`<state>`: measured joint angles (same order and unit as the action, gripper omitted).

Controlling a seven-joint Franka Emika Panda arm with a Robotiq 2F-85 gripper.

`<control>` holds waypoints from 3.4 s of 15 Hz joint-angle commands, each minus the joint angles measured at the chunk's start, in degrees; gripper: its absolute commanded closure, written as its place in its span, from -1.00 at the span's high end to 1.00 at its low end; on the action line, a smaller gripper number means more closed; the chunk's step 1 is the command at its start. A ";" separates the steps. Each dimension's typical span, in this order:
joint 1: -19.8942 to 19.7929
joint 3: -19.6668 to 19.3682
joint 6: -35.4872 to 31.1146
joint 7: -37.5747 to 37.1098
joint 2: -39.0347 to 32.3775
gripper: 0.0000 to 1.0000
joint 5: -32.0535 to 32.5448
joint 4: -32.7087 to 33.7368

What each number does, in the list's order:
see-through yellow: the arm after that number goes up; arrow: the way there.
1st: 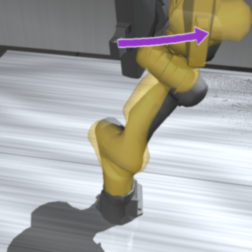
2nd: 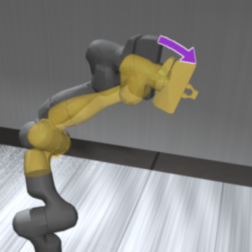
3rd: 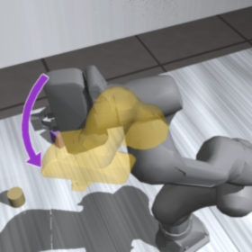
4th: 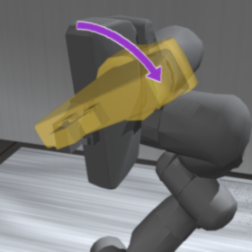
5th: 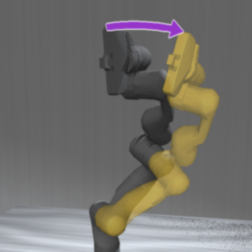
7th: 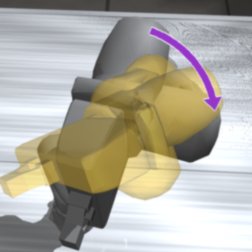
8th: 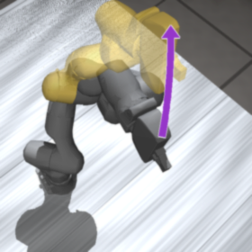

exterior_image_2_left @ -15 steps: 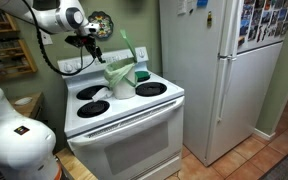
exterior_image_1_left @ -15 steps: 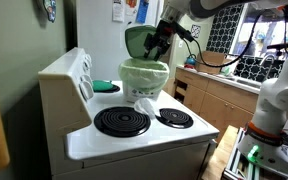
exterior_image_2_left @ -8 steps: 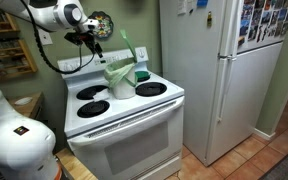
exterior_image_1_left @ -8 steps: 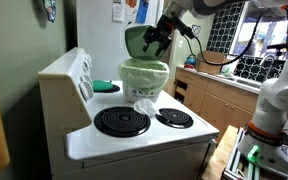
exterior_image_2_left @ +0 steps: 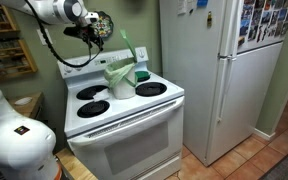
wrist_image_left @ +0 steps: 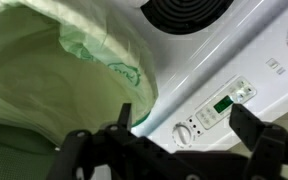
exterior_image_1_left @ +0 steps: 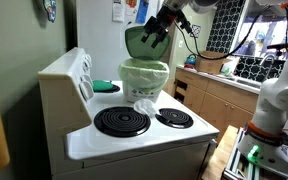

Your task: Open the lid of the waste bin, take the paper towel out of it, then close the lid

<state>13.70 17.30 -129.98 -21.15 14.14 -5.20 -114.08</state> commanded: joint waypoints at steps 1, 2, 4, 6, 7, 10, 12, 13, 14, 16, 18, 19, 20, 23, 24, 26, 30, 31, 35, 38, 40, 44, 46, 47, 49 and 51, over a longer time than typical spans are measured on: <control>1.21 -2.84 3.33 13.69 0.28 1.00 -4.00 2.77; 1.08 -3.34 4.72 16.71 0.29 1.00 -4.19 3.69; 0.17 -2.34 2.27 13.73 -0.10 1.00 -2.85 3.34; 0.12 -2.96 2.30 15.73 -0.11 1.00 -2.89 4.35; 0.12 -3.00 2.30 15.89 -0.12 1.00 -2.89 4.48; 0.67 -4.08 2.45 23.14 1.13 1.00 -2.31 5.63; 0.27 -4.87 5.19 29.24 2.41 1.00 0.04 7.59; -0.08 -5.13 5.90 31.26 2.98 1.00 1.65 8.26; -0.78 -5.23 6.39 32.32 3.52 1.00 4.28 8.90; -2.18 -5.42 6.80 32.55 3.83 1.00 9.13 9.79; -3.53 -5.59 6.26 31.39 3.57 1.00 12.75 9.87; -3.84 -5.90 5.46 31.23 3.22 1.00 13.33 9.77; -3.86 -6.46 4.58 31.49 2.85 1.00 12.65 9.24; -4.58 -7.57 2.84 31.18 2.16 1.00 11.92 8.27; -4.67 -7.85 2.30 31.13 1.86 1.00 11.54 8.40; -4.83 -8.29 0.07 31.70 1.40 1.00 11.84 7.93; -3.79 -8.72 0.90 31.63 0.86 1.00 7.72 6.92; -3.82 -8.50 0.77 31.71 0.83 1.00 8.05 6.53; -2.39 -8.28 3.06 32.21 0.89 1.00 4.83 6.26; -0.59 -8.20 8.07 32.61 0.86 1.00 -1.40 6.89; 0.26 -8.22 10.86 32.73 0.89 1.00 -4.89 7.49; 1.05 -7.56 16.16 31.69 1.31 1.00 -7.77 8.71; 0.96 -6.78 18.54 31.00 1.54 1.00 -6.51 9.44; 0.95 -6.47 18.86 31.20 1.69 1.00 -6.12 9.44; 0.64 -6.42 16.86 31.54 0.84 1.00 -6.14 9.63; 0.58 -6.42 16.83 31.54 0.73 1.00 -6.14 9.66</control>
<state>14.51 10.65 -113.32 10.42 14.98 -11.31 -104.67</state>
